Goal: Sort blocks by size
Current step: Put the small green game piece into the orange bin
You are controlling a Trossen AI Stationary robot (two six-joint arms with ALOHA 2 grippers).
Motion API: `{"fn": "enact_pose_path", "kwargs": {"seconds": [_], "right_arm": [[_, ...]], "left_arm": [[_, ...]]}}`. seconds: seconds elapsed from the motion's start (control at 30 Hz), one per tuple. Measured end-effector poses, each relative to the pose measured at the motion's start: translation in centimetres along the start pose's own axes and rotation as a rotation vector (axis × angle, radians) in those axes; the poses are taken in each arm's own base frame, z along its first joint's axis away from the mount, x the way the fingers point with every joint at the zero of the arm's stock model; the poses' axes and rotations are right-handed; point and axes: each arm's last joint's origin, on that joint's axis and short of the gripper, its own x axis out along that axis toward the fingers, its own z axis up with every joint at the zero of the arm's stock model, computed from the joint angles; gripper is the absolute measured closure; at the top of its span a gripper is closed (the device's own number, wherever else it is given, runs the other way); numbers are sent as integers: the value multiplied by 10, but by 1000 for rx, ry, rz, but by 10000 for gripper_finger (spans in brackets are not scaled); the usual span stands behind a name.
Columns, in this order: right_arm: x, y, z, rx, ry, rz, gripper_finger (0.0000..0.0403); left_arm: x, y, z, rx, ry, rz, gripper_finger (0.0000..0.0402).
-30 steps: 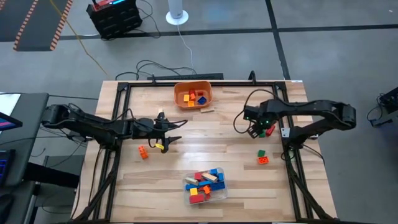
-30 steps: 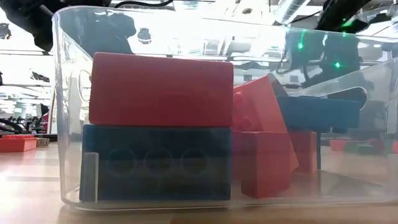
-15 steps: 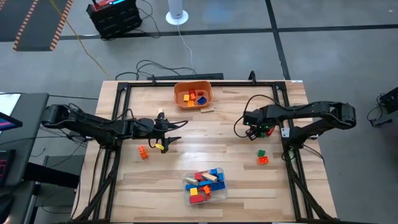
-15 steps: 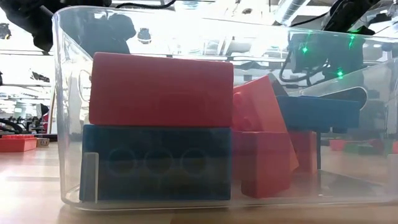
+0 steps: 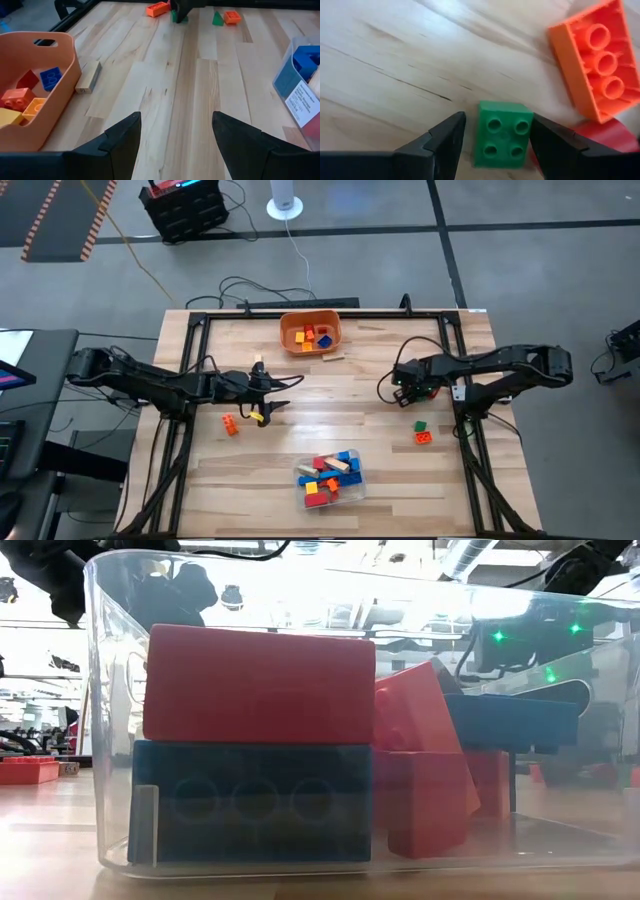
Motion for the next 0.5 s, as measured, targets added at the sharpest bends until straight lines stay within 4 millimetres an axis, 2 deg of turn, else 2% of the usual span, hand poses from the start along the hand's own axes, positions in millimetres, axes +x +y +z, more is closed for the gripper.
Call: {"fn": "enact_pose_path", "kwargs": {"seconds": [0.17, 0.37, 0.5], "right_arm": [[1, 1, 0, -31, -5, 14, 164], [1, 2, 1, -78, -17, 29, 234], [-2, 6, 4, -128, -41, 93, 241]], "left_arm": [[0, 0, 0, 0, 0, 0, 164], [0, 0, 0, 0, 0, 0, 164], [0, 0, -1, 2, 8, 0, 164]]}}
